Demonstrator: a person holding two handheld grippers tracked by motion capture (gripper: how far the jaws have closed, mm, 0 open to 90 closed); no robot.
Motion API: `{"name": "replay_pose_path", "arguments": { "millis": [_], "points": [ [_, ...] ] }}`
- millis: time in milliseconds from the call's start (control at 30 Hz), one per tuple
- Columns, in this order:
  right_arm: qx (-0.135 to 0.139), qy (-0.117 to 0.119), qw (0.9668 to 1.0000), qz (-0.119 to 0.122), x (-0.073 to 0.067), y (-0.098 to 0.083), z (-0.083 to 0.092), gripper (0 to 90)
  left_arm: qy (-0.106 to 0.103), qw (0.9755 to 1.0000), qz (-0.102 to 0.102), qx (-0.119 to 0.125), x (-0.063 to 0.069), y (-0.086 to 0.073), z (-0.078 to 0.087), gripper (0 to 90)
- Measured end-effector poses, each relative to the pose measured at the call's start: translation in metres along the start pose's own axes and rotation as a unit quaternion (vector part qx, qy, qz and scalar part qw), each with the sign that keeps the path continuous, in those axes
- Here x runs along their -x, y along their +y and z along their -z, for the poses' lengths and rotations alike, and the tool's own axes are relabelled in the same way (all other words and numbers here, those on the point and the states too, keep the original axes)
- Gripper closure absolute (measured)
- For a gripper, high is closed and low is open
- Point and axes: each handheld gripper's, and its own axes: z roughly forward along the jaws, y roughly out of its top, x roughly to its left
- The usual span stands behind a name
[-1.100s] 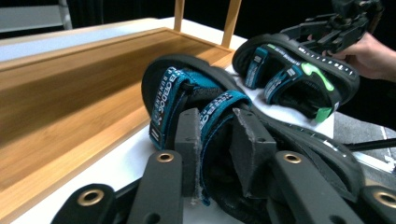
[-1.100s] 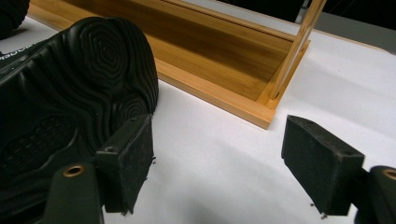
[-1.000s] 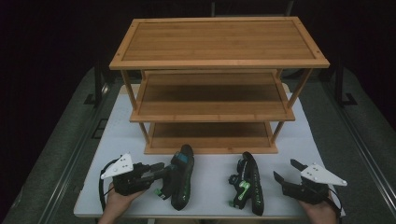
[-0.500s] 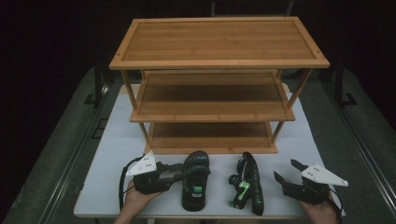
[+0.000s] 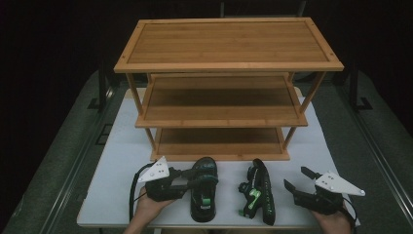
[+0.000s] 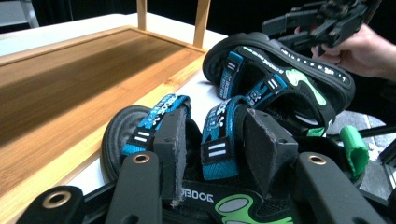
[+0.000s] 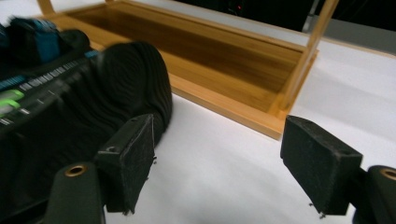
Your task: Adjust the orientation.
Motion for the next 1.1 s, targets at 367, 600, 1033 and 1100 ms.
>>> {"name": "replay_pose_path", "arguments": {
  "millis": [367, 600, 1033, 1100],
  "points": [
    [0.041, 0.061, 0.9973, -0.003, -0.023, 0.015, 0.003, 51.6, -0.001, 0.9999, -0.008, -0.010, 0.002, -0.002, -0.003, 54.8],
    [0.044, 0.088, 0.9948, 0.024, -0.045, 0.026, 0.002, 67.5, -0.001, 0.9999, -0.011, -0.009, 0.003, -0.002, -0.002, 53.7],
    [0.025, 0.073, 0.9949, 0.064, -0.056, 0.026, -0.006, 89.7, -0.005, 0.9998, -0.012, -0.016, 0.004, -0.004, -0.004, 53.6],
    [0.024, 0.069, 0.9954, 0.063, -0.054, 0.025, -0.004, 89.7, -0.005, 0.9997, -0.012, -0.018, 0.004, -0.004, -0.004, 53.6]
  ]
}}
